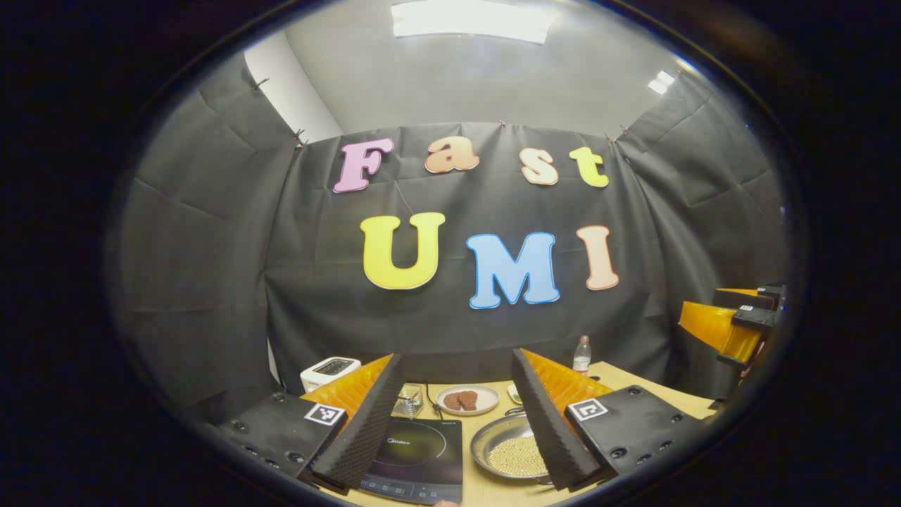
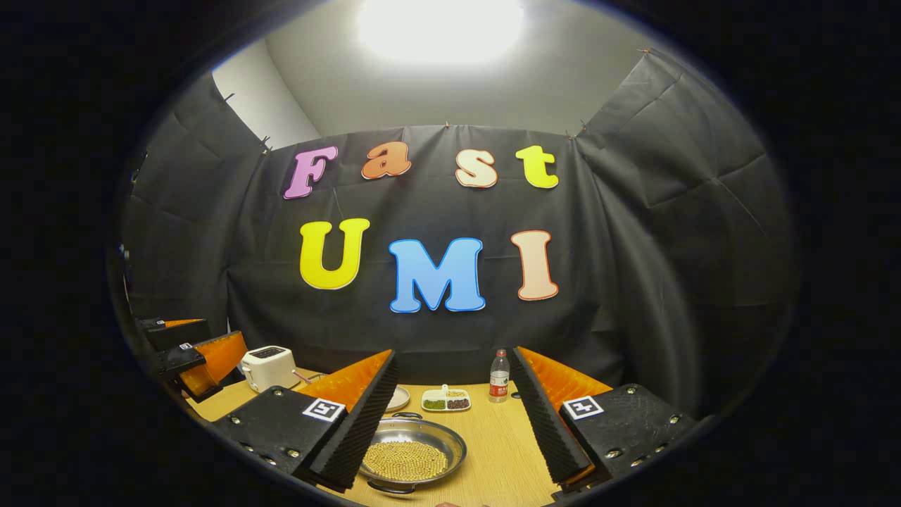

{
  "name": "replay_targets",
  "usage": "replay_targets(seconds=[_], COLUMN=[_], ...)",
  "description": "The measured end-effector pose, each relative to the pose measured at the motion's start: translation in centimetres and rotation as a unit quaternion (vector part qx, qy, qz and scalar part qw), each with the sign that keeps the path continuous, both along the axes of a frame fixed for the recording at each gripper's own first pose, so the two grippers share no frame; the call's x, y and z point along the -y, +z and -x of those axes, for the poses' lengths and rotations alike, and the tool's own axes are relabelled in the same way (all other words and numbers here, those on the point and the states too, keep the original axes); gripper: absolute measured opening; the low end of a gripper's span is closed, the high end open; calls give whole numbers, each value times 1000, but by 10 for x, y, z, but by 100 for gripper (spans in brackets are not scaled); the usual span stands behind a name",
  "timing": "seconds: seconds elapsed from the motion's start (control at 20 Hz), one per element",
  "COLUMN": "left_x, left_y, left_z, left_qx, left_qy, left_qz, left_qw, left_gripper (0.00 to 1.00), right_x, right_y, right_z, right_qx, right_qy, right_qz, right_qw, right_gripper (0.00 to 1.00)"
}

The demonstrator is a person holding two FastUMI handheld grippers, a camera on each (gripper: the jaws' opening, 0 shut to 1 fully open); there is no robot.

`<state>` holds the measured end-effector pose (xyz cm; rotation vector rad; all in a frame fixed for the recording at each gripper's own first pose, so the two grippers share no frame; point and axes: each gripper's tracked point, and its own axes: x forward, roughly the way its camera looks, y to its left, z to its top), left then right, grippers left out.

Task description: First push the handle of the pot to place it horizontally, then grasp the pot with both hands and set it on the induction cooktop.

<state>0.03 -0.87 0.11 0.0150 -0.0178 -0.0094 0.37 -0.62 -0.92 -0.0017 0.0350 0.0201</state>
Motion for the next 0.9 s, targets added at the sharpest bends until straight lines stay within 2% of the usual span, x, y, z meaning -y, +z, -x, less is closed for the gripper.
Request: replay_targets(seconds=[0.1,0.15,0.2,0.3,0.35,0.45,0.5,0.6,0.85,0.9], left_x=[1,1,1,2,3,5,6,9,7,6], left_y=[2,2,2,3,4,5,5,5,4,3], left_z=[-1,-1,0,-1,-1,-1,-1,0,1,1], left_qx=[1,1,1,2,2,4,5,6,5,5], left_qy=[-1,-1,-2,-2,-2,-4,-4,-6,-1,1], left_qz=[-2,-3,-3,-3,-5,-8,-9,-12,-10,-10], left_qw=[1000,1000,1000,1000,1000,1000,1000,1000,1000,1000], left_gripper=[99,94,100,100,100,99,99,99,99,99], right_x=[-1,-1,-2,-2,-4,-3,3,3,2,14], right_y=[2,3,3,3,3,-1,3,1,-7,-5], right_z=[0,-2,-1,-1,-2,-1,-3,-4,-3,-4], right_qx=[1,2,2,1,-3,-11,-6,-5,-25,-19], right_qy=[4,5,7,11,14,14,1,-1,6,-15], right_qz=[2,3,3,3,2,1,1,-2,-2,-1], right_qw=[1000,1000,1000,1000,1000,1000,1000,1000,1000,1000], right_gripper=[97,96,94,93,84,83,84,46,45,45])
